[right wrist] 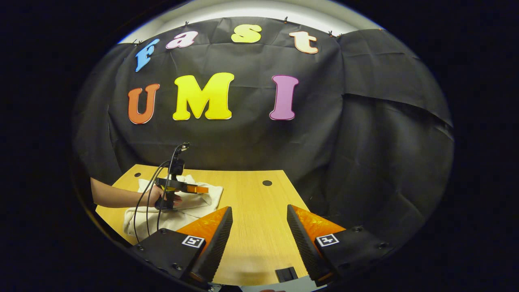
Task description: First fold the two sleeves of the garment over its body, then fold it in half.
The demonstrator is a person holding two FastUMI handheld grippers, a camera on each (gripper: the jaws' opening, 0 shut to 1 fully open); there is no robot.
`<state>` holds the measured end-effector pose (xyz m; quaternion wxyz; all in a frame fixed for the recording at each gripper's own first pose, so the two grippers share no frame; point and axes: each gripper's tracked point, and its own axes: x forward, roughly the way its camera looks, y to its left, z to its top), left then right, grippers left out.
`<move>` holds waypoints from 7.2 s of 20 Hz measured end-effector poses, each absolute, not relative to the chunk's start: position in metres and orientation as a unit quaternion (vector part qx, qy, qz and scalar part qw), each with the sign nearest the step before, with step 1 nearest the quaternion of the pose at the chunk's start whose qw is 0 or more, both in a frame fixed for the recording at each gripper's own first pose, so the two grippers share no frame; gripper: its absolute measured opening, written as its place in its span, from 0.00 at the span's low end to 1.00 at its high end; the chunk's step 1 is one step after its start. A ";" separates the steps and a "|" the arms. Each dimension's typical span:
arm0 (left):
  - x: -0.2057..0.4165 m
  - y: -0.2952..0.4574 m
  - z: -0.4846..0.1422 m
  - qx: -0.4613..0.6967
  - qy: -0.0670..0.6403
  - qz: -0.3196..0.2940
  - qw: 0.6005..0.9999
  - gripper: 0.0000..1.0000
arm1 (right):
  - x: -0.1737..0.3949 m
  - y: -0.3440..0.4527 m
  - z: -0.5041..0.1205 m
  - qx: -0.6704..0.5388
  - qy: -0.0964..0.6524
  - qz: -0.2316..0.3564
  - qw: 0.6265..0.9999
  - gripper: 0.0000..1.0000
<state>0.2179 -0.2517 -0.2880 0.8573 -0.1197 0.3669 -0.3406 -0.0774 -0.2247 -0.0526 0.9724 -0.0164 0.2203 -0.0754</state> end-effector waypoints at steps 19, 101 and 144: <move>0.170 -0.051 -0.064 -0.011 0.149 -0.051 0.987 0.98 | -0.013 -0.103 -0.040 -0.002 0.158 0.049 0.986 0.92; 0.083 0.031 -0.150 -0.203 0.368 -0.101 0.902 0.04 | 0.048 -0.061 -0.207 0.220 0.430 0.089 0.871 0.10; 0.403 0.087 -0.178 -0.134 0.256 -0.015 0.957 0.97 | 0.326 -0.068 -0.297 0.149 0.332 -0.031 0.931 0.78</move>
